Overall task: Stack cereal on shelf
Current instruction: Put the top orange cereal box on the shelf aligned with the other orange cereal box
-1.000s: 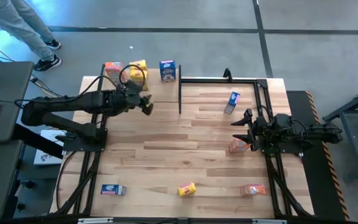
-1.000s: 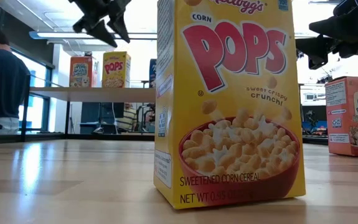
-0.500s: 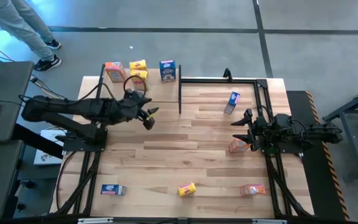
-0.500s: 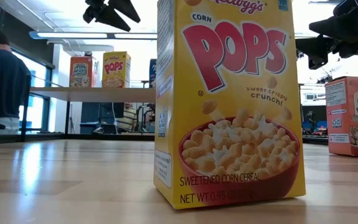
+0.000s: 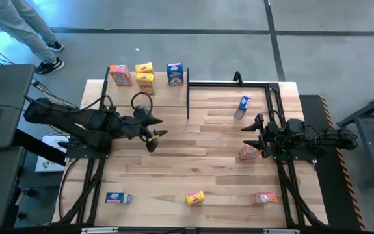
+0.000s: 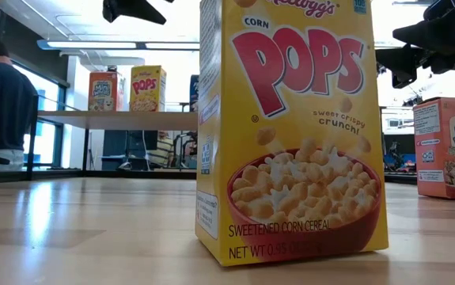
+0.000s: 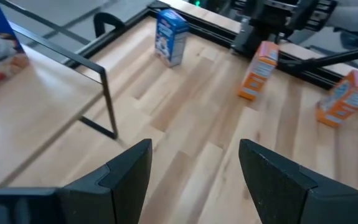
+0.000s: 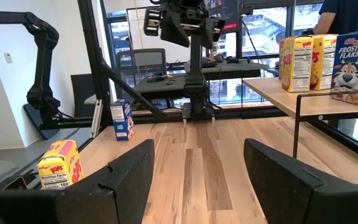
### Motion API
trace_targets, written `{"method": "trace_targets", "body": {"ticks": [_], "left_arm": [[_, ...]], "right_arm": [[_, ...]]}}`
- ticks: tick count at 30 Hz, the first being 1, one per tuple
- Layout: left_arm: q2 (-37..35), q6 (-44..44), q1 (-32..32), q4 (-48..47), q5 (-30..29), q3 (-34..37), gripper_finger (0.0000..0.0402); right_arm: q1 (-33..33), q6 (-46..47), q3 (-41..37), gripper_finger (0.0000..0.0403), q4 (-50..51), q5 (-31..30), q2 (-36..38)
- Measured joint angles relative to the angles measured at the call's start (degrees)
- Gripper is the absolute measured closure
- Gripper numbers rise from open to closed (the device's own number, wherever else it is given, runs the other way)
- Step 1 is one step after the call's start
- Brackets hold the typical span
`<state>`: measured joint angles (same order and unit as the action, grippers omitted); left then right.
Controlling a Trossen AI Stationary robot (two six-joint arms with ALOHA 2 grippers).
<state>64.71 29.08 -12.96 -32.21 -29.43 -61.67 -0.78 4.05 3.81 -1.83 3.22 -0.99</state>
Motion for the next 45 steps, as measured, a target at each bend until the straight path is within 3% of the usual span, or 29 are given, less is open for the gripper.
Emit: {"method": "trace_targets", "body": {"ticks": [13, 24, 40, 45], "left_arm": [[0.0, 2.36, -2.46, 5.76, -0.03, -0.07, 0.0169], [0.0, 2.36, -2.55, 6.86, -0.04, -0.07, 0.0169], [0.0, 2.23, -2.53, 6.82, -1.16, -0.07, 0.0169], [0.0, 2.23, -2.53, 6.82, -1.18, -0.07, 0.0169]], "right_arm": [[-0.01, 1.94, 0.0, 0.0162, -0.77, -0.36, -0.02], [0.0, 3.04, 0.33, 0.0162, -13.57, 4.09, -0.02], [0.0, -2.61, 14.81, 0.0162, -13.65, 3.66, -0.12], [-0.01, -2.6, 22.31, 0.0162, -5.75, 2.57, -0.93]]}}
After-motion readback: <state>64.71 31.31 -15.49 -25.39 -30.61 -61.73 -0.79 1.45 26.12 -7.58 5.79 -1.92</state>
